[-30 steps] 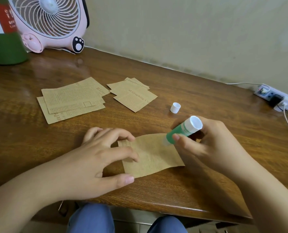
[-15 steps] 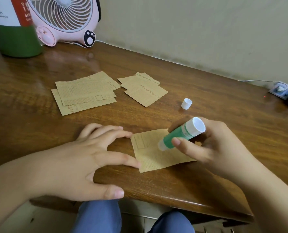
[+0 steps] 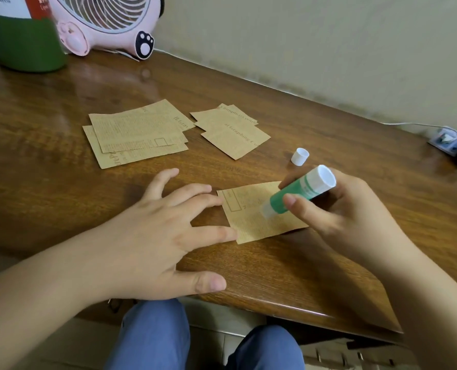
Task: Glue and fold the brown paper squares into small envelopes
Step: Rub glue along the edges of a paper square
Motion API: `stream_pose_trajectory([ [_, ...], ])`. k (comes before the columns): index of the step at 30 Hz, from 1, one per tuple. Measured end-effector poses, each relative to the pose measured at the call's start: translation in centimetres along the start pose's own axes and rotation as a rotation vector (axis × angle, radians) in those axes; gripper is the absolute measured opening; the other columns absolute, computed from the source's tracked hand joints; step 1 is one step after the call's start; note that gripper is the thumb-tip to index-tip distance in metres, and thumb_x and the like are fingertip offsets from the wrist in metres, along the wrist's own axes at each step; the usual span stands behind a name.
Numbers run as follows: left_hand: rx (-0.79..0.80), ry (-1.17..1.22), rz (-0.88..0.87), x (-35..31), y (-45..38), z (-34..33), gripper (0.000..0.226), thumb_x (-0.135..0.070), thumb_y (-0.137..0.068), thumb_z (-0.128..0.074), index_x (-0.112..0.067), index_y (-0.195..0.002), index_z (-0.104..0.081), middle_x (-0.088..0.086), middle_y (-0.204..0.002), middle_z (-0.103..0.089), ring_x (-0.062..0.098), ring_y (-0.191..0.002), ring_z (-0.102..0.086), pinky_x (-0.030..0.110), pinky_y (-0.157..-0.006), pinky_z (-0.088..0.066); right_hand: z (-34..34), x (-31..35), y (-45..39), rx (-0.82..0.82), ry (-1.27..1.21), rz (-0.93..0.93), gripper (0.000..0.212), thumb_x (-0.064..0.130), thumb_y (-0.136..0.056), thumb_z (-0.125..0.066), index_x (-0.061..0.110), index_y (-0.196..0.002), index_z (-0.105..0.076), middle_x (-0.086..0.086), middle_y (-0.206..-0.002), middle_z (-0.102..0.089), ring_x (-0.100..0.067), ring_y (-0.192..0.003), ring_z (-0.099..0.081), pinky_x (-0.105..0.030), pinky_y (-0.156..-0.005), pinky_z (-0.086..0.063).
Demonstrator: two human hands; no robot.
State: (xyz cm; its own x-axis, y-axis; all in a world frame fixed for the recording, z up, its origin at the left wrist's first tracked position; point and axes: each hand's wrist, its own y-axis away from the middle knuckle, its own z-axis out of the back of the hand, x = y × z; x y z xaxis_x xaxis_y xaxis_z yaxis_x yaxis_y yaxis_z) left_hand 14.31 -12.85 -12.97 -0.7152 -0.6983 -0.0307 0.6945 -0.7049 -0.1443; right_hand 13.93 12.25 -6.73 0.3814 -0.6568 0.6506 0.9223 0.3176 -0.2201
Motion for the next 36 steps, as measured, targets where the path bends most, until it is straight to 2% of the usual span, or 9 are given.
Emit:
stream_pose_trajectory([
  [4,-0.009,-0.011,0.004,-0.2,0.1,-0.1,0.064,-0.075,-0.088,-0.014,-0.044,-0.130,-0.051,0.007,-0.138,-0.050,0.026,-0.133,-0.041,0.060,-0.107,-0.009,-0.8,0.1,-0.3,0.080,-0.012,0.042,0.016,0.042,-0.079,-0.060,0.029,-0.088,-0.064,0.026,-0.084,-0.067,0.009,-0.075,-0.061,-0.005,-0.056,-0.043],
  [7,-0.001,-0.025,0.007,-0.3,0.0,0.1,0.064,-0.075,-0.088,-0.014,-0.045,-0.129,-0.051,0.007,-0.137,-0.051,0.026,-0.131,-0.043,0.063,-0.107,-0.008,-2.0,0.2,-0.9,0.117,0.092,0.138,0.013,0.035,-0.084,-0.066,0.022,-0.088,-0.066,0.008,-0.079,-0.067,-0.005,-0.067,-0.057,-0.014,-0.054,-0.043],
  [10,0.002,-0.048,-0.001,-0.3,-0.1,0.3,0.064,-0.077,-0.087,-0.015,-0.044,-0.127,-0.053,0.008,-0.133,-0.054,0.026,-0.128,-0.047,0.066,-0.107,-0.008,-2.0,-0.1,-1.1,0.127,0.160,0.171,0.016,0.031,-0.083,-0.067,0.016,-0.088,-0.067,0.004,-0.077,-0.065,-0.010,-0.069,-0.055,-0.019,-0.055,-0.043],
  [19,-0.022,-0.007,-0.026,-0.2,-0.5,-0.1,0.065,-0.079,-0.084,-0.021,-0.042,-0.124,-0.056,0.010,-0.127,-0.054,0.022,-0.125,-0.041,0.062,-0.109,-0.006,1.2,-2.4,-0.6,0.018,0.247,-0.025,0.015,0.035,-0.075,-0.065,0.023,-0.084,-0.069,0.003,-0.070,-0.065,-0.009,-0.062,-0.052,-0.017,-0.055,-0.041],
  [23,-0.030,0.011,-0.008,-0.2,-0.5,-0.4,0.064,-0.080,-0.084,-0.020,-0.043,-0.125,-0.053,0.012,-0.126,-0.054,0.023,-0.124,-0.042,0.057,-0.107,-0.015,-0.2,-0.4,-1.6,0.008,0.087,0.058,0.007,0.035,-0.081,-0.067,0.028,-0.084,-0.067,0.005,-0.076,-0.068,-0.006,-0.064,-0.058,-0.015,-0.054,-0.044],
  [26,-0.032,0.016,0.015,-0.2,-0.4,-0.7,0.063,-0.080,-0.084,-0.018,-0.044,-0.124,-0.051,0.016,-0.123,-0.055,0.028,-0.123,-0.043,0.051,-0.103,-0.021,-1.7,0.7,-2.5,0.077,0.105,0.149,0.009,0.026,-0.084,-0.068,0.018,-0.087,-0.068,0.000,-0.074,-0.065,-0.007,-0.063,-0.053,-0.013,-0.053,-0.040],
  [30,-0.047,0.060,0.015,-0.1,-0.4,-0.8,0.065,-0.081,-0.083,-0.018,-0.045,-0.125,-0.053,0.010,-0.129,-0.051,0.025,-0.125,-0.042,0.051,-0.105,-0.027,-0.6,0.4,-2.6,-0.043,0.082,0.072,0.016,0.034,-0.078,-0.063,0.018,-0.081,-0.066,-0.003,-0.067,-0.062,-0.008,-0.054,-0.049,-0.018,-0.047,-0.038],
  [33,-0.060,0.087,-0.003,0.0,-0.4,-1.0,0.067,-0.080,-0.083,-0.020,-0.042,-0.124,-0.056,0.008,-0.131,-0.050,0.024,-0.125,-0.042,0.051,-0.105,-0.026,1.6,-0.6,-1.9,-0.120,0.154,0.008,0.011,0.036,-0.077,-0.063,0.025,-0.080,-0.063,0.015,-0.069,-0.063,-0.002,-0.051,-0.050,-0.009,-0.045,-0.035],
  [36,-0.049,0.083,0.002,0.1,-0.5,-1.1,0.067,-0.081,-0.083,-0.020,-0.042,-0.124,-0.055,0.008,-0.131,-0.050,0.024,-0.125,-0.042,0.050,-0.105,-0.022,3.0,-1.1,-1.0,-0.157,0.211,-0.022,0.014,0.042,-0.077,-0.060,0.029,-0.082,-0.064,0.005,-0.067,-0.063,-0.012,-0.052,-0.050,-0.018,-0.044,-0.036],
])
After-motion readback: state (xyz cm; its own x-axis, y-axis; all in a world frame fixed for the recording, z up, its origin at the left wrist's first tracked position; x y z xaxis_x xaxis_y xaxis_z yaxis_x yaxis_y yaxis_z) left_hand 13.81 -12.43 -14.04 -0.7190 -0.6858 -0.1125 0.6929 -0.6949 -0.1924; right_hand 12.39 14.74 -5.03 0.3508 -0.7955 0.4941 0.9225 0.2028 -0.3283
